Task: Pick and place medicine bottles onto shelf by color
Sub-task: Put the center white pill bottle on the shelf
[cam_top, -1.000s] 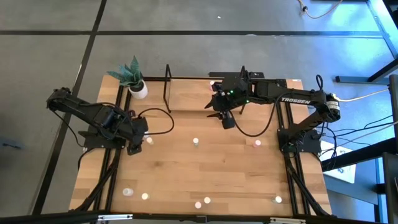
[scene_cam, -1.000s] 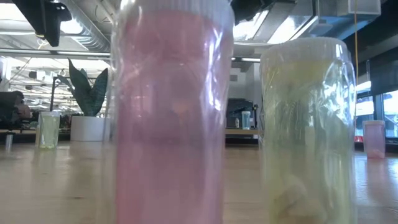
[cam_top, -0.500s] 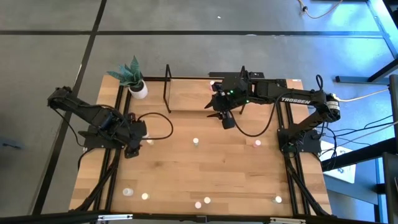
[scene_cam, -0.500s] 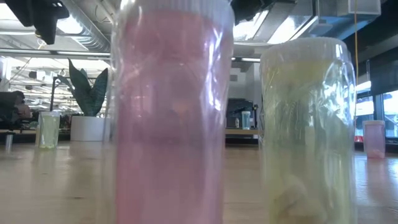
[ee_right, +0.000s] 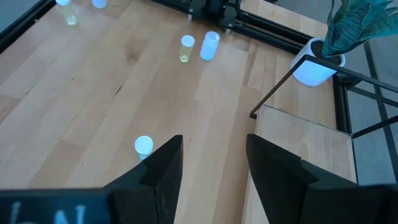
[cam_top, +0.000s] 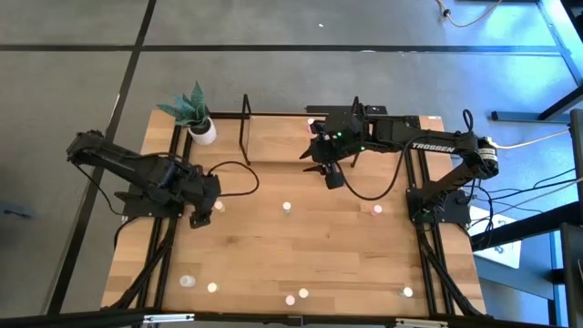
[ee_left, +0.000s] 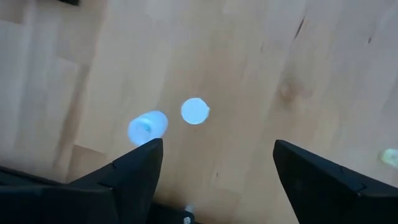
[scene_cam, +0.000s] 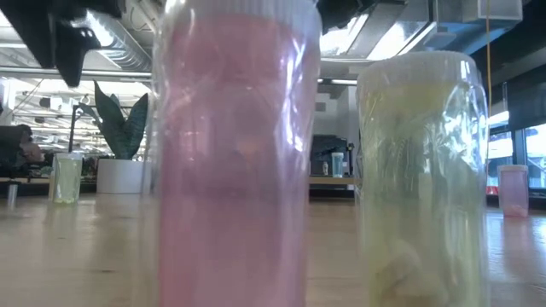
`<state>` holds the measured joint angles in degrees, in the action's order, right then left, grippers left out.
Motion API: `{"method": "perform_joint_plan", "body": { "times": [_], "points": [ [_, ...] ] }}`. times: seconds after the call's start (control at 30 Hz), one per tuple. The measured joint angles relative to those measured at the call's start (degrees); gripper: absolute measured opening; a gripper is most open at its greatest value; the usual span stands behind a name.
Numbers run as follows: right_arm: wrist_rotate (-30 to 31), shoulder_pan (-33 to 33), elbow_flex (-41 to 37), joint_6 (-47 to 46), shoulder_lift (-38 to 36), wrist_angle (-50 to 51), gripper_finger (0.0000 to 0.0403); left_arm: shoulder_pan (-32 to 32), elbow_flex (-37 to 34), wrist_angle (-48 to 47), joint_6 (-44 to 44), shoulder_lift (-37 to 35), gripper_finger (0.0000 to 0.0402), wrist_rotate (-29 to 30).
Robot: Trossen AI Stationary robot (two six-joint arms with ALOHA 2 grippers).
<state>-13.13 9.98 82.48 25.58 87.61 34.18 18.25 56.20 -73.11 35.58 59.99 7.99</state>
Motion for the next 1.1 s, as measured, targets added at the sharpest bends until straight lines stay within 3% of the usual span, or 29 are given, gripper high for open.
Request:
{"method": "perform_joint_plan", "body": {
  "times": [0.23,0.5,0.73,0.93,1.1],
  "points": [
    [0.01,0.0,0.0,0.0,0.0,-0.01,0.0179,-5.71,-4.62,2.24,-0.51,0.0,0.0299,-0.22],
    [-0.01,0.0,0.0,0.0,0.0,0.0,0.0179,-18.13,-5.89,2.6,1.0,0.0,0.0299,-2.88],
    [0.0,0.0,0.0,-0.01,0.0,0.0,0.0179,-26.46,-5.89,5.84,15.92,0.0,0.0299,-3.15],
    [0.0,0.0,0.0,-0.01,0.0,-0.01,0.0179,-26.98,-7.59,3.51,29.13,-0.04,0.0299,-3.09],
    [0.0,0.01,0.0,-0.01,0.0,0.01,0.0179,-26.98,-12.22,7.07,34.28,-0.04,0.0298,-3.25]
  ]
}}
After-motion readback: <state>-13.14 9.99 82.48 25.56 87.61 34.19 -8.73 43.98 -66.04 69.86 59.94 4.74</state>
